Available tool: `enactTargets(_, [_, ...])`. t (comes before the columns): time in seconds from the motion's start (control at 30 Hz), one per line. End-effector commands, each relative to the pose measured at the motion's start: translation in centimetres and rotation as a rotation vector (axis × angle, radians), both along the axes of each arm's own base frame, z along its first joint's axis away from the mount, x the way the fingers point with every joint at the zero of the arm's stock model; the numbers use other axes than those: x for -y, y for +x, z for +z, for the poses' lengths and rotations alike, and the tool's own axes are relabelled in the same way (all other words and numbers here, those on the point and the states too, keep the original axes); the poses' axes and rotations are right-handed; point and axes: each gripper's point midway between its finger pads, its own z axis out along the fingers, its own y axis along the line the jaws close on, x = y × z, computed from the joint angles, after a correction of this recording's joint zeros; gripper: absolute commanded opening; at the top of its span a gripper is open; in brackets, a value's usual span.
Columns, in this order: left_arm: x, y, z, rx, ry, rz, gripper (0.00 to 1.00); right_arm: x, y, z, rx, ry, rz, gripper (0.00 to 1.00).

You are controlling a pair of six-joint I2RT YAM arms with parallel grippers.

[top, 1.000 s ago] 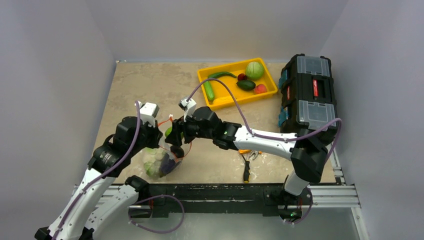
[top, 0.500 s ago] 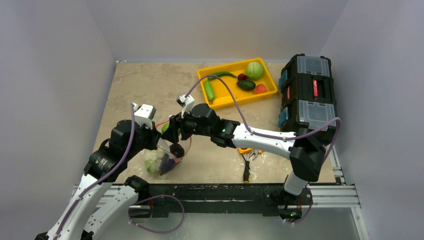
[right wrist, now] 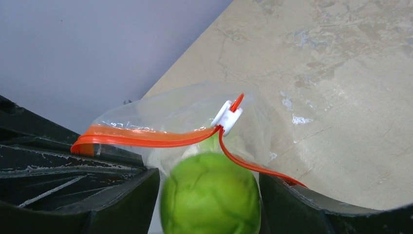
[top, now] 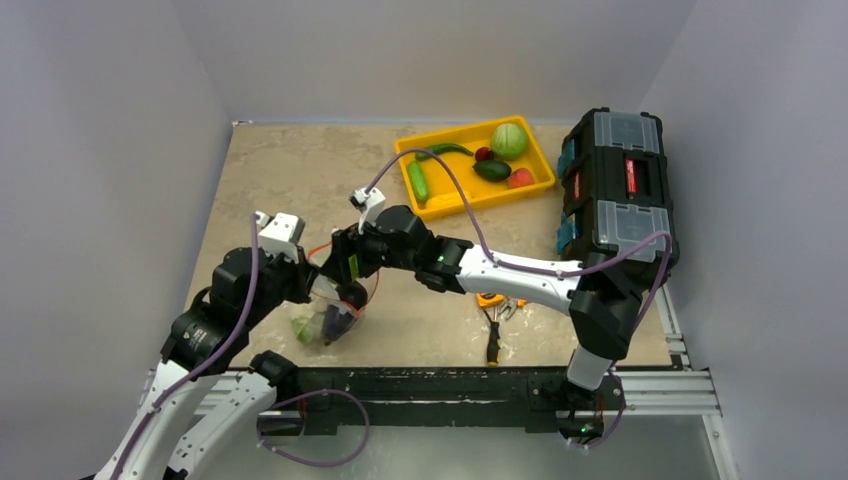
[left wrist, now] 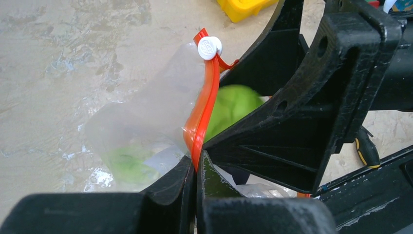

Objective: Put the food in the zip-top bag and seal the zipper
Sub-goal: Place the fake vegetable in the zipper food storage bag.

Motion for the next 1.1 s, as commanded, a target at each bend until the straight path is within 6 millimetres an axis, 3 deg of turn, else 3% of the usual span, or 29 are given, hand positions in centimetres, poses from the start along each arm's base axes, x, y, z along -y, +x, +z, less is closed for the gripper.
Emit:
enactTargets(0.0, [0.8, 0.6, 1.5, 0.060, -0.042, -0.023, 0.00, -0.8, 0.6, 4.0, 0.045, 0.087, -0.021, 0.78])
enactTargets(0.33, [0.7, 0.6, 1.5, 0.060, -0.041, -0.020, 0.00, -0.1, 0.4, 4.5, 0.057, 0.085, -0.031, 0.81])
enactTargets(0.5, [0.6, 0.6, 1.5, 0.064, -0.041, -0.016, 0.00, 1.4, -0.1, 4.6, 0.069, 0.075, -0.044, 0.75])
enactTargets(0.7, [0.7, 0.6, 1.6, 0.064, -0.043, -0.019, 0.00, 3.9, -0.8, 2.7, 0.114, -0.048, -0.077, 0.54])
enactTargets(1.07, [0.8, 0.7, 1.4, 0.054, -0.039, -0.023, 0.00, 5.9, -2.8, 0.8, 0.141, -0.166, -0.094, 0.54])
